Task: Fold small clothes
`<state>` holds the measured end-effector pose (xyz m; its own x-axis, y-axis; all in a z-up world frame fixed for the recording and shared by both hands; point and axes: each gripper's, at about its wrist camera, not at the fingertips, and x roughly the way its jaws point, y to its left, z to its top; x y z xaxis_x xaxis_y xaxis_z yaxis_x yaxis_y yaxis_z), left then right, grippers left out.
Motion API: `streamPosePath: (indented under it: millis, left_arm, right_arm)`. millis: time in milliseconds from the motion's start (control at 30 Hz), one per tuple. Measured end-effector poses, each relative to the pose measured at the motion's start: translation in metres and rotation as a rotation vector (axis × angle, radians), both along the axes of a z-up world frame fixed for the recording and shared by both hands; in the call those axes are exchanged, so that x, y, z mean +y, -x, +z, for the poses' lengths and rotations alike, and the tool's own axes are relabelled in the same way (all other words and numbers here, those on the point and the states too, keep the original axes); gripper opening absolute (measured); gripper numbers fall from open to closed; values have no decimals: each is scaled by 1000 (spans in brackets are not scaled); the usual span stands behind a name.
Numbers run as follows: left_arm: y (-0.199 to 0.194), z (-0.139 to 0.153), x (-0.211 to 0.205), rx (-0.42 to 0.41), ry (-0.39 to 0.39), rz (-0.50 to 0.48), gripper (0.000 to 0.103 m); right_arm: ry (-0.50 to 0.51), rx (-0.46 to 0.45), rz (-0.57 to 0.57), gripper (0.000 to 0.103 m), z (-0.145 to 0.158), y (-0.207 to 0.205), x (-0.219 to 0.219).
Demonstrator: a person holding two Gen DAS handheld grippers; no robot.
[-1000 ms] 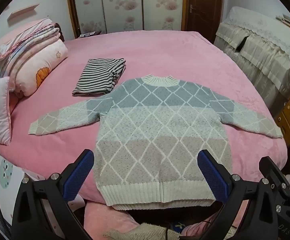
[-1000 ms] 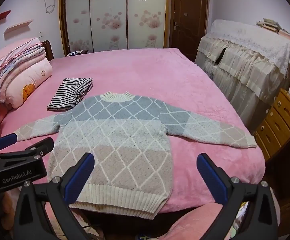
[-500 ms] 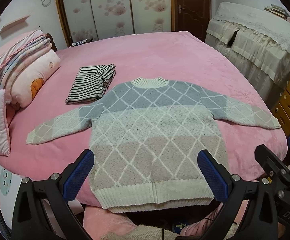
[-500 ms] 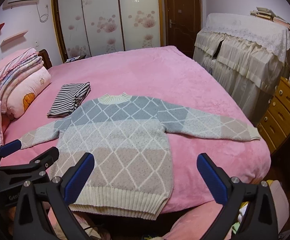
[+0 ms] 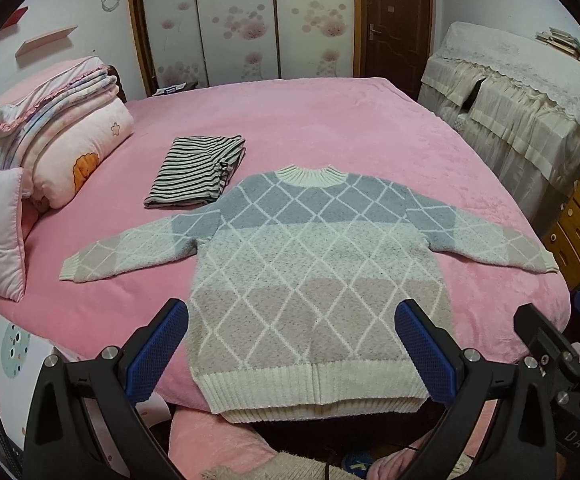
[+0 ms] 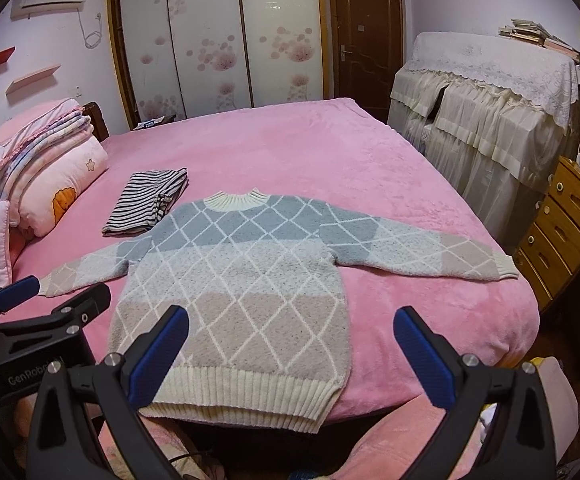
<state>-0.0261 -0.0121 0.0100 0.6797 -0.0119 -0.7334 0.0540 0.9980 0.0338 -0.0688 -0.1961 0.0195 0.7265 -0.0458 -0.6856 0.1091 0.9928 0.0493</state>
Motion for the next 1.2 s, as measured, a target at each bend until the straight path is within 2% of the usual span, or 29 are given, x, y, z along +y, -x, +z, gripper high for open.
streamPosePath:
  millis: [367,600,833,1100,1200]
  left_arm:
    - [-5,-4,-7,20,8,1,103]
    - [-3,-2,-17,17,-28,-3,103]
    - [-8,1,-18,10,22,-25,103]
    - [-23,1,-19,3,14,-17,103]
    - [-29,1,-15,-6,81,-18,103]
  right_arm:
    - [-9,-15,4,103,-6,-6,-6]
    - [-36,-33,-6,103,-6,-7,-18]
    - [-44,-40,-18,103,-1,-7,-26]
    - [-32,-24,12,103,-2,-13,-25]
    - [-17,-27,21,103,0,-17,-25]
